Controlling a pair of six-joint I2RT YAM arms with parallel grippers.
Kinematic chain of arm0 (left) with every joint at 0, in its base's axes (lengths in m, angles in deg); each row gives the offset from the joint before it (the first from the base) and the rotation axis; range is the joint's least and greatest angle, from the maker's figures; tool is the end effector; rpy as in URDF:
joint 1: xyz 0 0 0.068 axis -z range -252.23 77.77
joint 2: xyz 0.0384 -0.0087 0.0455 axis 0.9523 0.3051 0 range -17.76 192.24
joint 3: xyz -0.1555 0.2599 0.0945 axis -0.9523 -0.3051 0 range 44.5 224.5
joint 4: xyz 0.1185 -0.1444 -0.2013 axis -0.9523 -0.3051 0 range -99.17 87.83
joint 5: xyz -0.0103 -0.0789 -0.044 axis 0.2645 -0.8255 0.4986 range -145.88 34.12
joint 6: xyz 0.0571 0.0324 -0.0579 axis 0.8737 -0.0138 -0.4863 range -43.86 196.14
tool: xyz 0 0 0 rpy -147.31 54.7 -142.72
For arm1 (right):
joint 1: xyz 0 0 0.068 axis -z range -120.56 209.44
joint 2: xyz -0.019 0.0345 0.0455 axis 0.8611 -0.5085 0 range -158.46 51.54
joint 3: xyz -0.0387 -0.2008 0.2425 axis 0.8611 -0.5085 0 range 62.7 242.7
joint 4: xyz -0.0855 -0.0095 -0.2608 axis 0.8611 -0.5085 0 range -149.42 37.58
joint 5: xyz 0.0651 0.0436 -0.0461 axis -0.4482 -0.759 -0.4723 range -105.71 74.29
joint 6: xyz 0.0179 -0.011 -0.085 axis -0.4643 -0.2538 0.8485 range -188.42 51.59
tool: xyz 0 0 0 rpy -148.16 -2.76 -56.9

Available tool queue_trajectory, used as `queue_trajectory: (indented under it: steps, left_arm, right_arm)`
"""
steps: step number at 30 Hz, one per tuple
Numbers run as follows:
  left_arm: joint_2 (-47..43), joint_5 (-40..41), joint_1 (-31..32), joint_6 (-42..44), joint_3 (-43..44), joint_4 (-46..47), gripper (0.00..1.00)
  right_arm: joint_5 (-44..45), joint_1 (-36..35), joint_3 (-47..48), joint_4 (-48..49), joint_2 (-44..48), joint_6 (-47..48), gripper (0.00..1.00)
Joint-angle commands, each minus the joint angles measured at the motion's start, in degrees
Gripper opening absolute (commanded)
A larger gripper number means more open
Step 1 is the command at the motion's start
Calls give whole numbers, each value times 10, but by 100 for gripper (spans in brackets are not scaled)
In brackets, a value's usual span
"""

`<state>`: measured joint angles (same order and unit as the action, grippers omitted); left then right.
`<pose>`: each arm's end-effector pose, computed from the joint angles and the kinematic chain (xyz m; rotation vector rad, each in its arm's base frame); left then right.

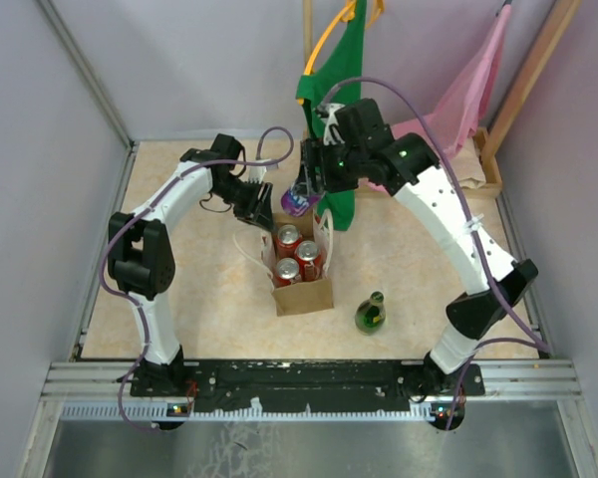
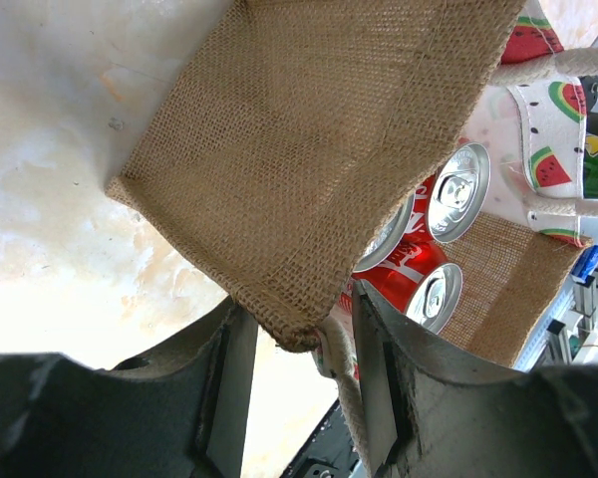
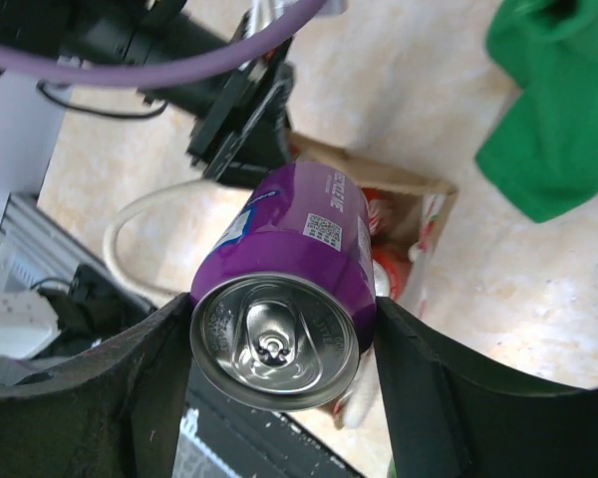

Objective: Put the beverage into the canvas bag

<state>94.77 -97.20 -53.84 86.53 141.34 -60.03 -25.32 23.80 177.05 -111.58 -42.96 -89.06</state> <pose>0.4030 -0.1879 0.2604 0.8206 2.6007 -1.0517 0.3046 0.2344 0.4712 -0.3983 2.3112 0.6973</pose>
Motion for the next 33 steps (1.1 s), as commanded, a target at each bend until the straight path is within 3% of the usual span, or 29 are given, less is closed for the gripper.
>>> queue_trajectory:
  steps: [1,14,33]
  left_arm:
    - [11,-3,6,6,18,-2,48]
    - [11,-1,7,6,16,-1,48]
    - [12,-1,8,4,13,3,48]
  right_arm:
    - [-31,-34,-5,64,27,-2,0]
    - [10,-112,-201,55,101,-19,0]
    - [50,-129,-252,-6,124,-13,0]
